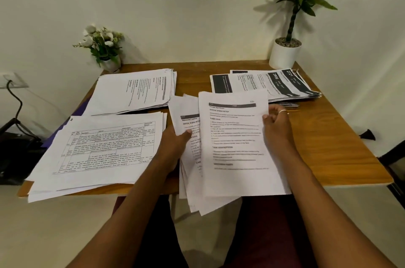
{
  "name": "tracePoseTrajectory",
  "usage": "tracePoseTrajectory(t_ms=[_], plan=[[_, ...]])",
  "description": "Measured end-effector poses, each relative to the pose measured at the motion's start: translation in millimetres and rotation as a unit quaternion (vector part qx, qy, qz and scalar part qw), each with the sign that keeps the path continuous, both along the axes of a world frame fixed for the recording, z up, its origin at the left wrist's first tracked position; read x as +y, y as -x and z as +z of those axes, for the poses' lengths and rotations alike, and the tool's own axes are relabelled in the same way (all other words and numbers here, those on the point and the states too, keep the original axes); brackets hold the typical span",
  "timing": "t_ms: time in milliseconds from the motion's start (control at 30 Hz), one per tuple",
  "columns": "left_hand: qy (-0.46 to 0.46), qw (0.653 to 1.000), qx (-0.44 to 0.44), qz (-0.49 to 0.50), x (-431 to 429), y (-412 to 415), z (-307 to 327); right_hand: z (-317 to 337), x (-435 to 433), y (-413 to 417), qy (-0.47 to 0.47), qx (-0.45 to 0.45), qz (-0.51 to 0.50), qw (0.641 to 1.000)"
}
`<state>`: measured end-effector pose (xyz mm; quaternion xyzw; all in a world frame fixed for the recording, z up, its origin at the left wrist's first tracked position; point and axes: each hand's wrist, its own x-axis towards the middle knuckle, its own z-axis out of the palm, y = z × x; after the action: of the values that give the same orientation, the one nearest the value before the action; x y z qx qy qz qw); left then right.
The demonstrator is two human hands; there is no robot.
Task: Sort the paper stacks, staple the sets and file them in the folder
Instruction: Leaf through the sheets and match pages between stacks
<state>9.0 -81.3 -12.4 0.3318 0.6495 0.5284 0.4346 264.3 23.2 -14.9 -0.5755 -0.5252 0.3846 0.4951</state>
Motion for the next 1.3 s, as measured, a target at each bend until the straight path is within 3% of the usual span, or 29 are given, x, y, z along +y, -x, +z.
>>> tracePoseTrajectory(t_ms=[200, 367, 600, 700, 800, 900, 1000, 1200, 1300], plan=[[-0.017, 0.996, 0.083, 0.030, -1, 26, 24, 0, 11, -50, -0.025, -0.087, -0.037, 0.995], [-0.015, 0.998, 0.064, -0.004, -14, 70, 38, -3, 14, -58, -0.025, -0.197, -0.036, 0.979], [-0.021, 1.000, 0.002, -0.012, -24, 79, 11, 0, 16, -63, -0.072, -0.331, -0.043, 0.940], [-0.040, 0.999, -0.009, -0.005, -24, 76, 4, -2, 19, -62, -0.086, -0.411, -0.071, 0.905], [-0.052, 0.998, -0.018, 0.003, -25, 75, 0, 6, 8, -35, -0.145, -0.349, -0.076, 0.923], [-0.068, 0.997, -0.023, 0.006, -24, 72, -1, 18, -19, 17, -0.136, -0.199, 0.057, 0.969], [-0.086, 0.996, -0.018, 0.013, -27, 67, 2, 15, -40, 63, -0.095, -0.152, 0.137, 0.974], [-0.085, 0.996, -0.006, 0.007, -29, 67, -1, -4, -42, 91, -0.038, -0.061, 0.138, 0.988], [-0.093, 0.996, -0.003, 0.005, -29, 67, -2, -11, -43, 93, -0.041, -0.056, 0.111, 0.991]])
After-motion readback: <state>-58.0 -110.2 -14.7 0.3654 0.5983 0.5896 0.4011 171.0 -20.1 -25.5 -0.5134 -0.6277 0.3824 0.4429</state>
